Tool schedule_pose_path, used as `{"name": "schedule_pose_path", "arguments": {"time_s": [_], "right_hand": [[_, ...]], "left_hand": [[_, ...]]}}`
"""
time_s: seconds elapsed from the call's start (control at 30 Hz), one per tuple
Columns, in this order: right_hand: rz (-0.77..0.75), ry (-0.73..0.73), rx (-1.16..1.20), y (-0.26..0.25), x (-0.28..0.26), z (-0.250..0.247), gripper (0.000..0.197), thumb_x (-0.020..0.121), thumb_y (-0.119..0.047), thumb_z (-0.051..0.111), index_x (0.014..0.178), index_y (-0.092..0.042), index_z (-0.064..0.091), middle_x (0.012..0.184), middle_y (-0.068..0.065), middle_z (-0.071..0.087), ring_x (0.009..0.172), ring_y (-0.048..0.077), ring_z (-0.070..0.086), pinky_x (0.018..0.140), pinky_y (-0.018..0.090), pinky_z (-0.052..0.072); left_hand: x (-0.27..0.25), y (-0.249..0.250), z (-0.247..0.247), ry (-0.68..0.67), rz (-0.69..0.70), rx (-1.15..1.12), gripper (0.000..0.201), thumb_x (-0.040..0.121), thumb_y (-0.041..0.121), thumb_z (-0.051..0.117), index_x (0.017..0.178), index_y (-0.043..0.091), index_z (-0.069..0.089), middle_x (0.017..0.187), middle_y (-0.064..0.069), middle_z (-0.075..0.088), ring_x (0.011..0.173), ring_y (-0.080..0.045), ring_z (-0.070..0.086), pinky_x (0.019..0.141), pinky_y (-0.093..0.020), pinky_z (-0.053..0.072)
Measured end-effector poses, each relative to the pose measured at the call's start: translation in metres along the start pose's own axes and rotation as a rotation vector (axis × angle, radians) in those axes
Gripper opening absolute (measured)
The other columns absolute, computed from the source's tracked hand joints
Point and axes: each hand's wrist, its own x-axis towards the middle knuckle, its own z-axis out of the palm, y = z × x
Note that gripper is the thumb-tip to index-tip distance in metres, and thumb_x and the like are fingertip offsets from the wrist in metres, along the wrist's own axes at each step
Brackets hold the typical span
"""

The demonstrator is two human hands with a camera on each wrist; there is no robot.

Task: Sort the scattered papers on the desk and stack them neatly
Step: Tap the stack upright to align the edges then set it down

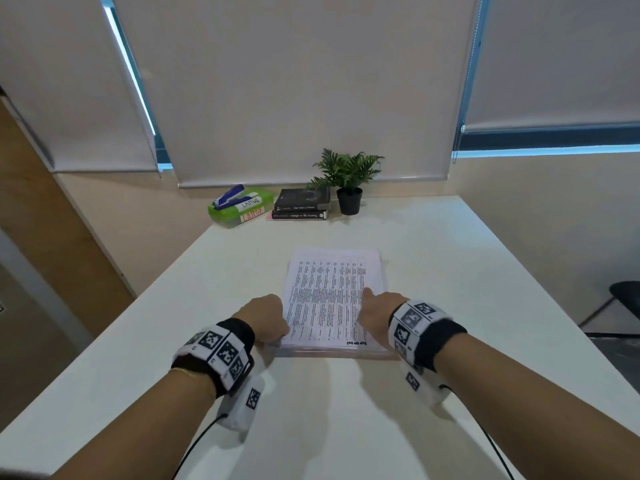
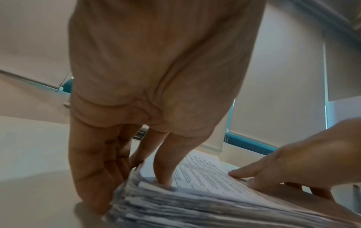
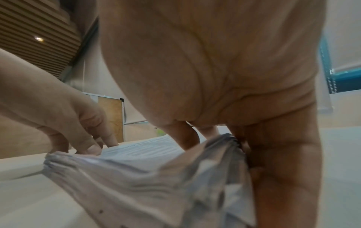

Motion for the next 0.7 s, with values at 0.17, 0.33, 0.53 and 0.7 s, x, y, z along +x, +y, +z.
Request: {"name": "schedule_pose_path", "arguments": {"time_s": [0.17,0.33,0.53,0.7], "right_hand": [[0.032,-0.050,-0.083,-0.001,-0.003,-0.007,0.055,0.096,0.005,0.054,0.148,0.006,0.036,0.100,0.015,0.052,0.072,0.024,0.053,0.060,0.033,0.045],[-0.003,-0.040,-0.001,0.017,-0.001,-0.022,0.055,0.107,-0.035,0.044,0.156,-0.013,0.032,0.161,0.005,0.042,0.121,0.028,0.060,0.097,0.043,0.050],[-0.086,0.472,0.048,0.033,0.016,-0.063,0.056,0.104,-0.047,0.042,0.153,-0.020,0.043,0.143,0.007,0.058,0.124,0.029,0.060,0.099,0.041,0.050],[-0.287,0.270,0.139,-0.002,0.050,-0.046,0.057,0.109,-0.031,0.042,0.158,-0.004,0.033,0.161,0.015,0.034,0.147,0.030,0.038,0.120,0.042,0.033]], "left_hand": [[-0.001,0.002,-0.001,-0.024,-0.006,0.037,0.032,0.095,0.009,0.062,0.068,0.014,0.046,0.061,0.002,0.055,0.056,-0.015,0.050,0.052,-0.024,0.038],[-0.004,-0.004,-0.024,-0.093,-0.022,-0.051,0.015,0.090,0.017,0.075,0.094,0.007,0.065,0.092,-0.009,0.071,0.086,-0.026,0.073,0.072,-0.032,0.062],[0.007,0.019,-0.069,0.343,0.317,-0.037,0.064,0.100,0.047,0.066,0.154,0.017,0.050,0.147,-0.008,0.058,0.131,-0.025,0.057,0.110,-0.039,0.046],[0.053,0.052,-0.047,0.306,0.434,0.017,0.064,0.108,0.038,0.055,0.162,0.008,0.036,0.166,-0.011,0.037,0.152,-0.027,0.037,0.123,-0.037,0.029]]}}
